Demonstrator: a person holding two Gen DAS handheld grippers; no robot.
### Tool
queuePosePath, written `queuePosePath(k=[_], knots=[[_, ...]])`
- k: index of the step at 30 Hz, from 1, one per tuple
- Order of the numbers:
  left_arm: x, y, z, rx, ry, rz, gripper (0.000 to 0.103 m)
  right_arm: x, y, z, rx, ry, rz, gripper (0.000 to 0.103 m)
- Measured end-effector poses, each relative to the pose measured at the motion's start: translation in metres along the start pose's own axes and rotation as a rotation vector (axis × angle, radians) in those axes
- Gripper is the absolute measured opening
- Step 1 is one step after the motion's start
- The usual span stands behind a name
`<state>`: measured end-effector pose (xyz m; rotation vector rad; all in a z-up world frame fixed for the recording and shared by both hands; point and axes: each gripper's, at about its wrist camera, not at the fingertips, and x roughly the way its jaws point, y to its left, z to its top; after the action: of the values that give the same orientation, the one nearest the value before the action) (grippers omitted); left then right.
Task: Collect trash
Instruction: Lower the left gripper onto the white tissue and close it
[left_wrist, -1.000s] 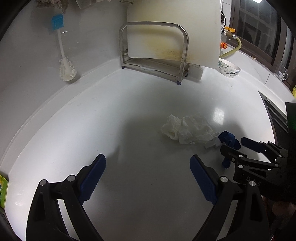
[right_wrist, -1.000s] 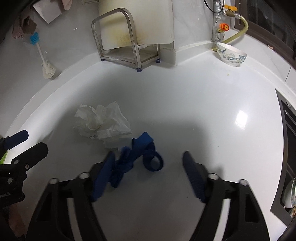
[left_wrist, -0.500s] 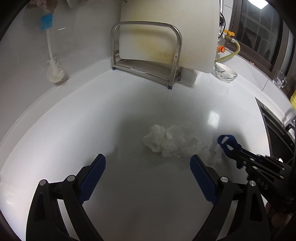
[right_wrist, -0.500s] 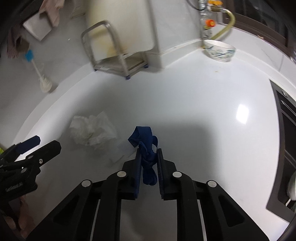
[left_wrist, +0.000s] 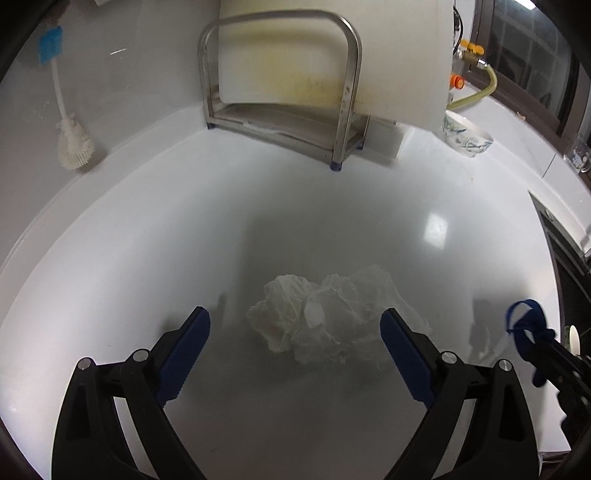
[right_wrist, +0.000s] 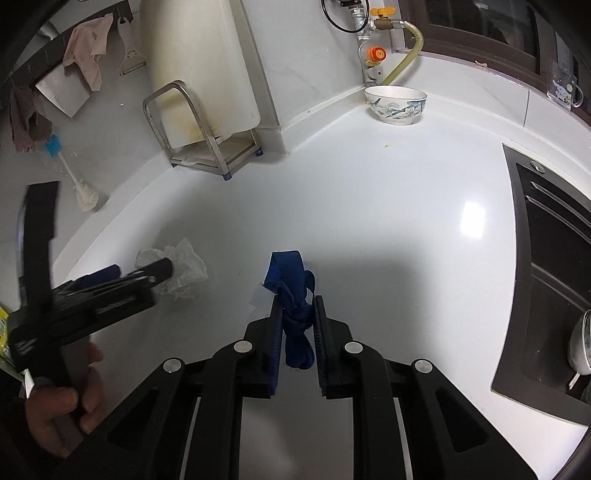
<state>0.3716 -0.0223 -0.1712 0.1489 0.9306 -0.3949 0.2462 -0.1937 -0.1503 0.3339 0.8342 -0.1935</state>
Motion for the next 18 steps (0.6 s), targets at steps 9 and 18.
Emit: queuePosePath(k=[9, 18], knots=[[0.012, -0.004, -0.003, -0.009, 0.016, 0.037, 0.076, -0.007, 0.002, -0.005, 0.004, -0.004, 0.012, 0.015], [0.002, -0.01, -0.004, 0.009, 0.014, 0.028, 0.031, -0.016, -0.002, -0.01, 0.02, -0.004, 0.025, 0.015]])
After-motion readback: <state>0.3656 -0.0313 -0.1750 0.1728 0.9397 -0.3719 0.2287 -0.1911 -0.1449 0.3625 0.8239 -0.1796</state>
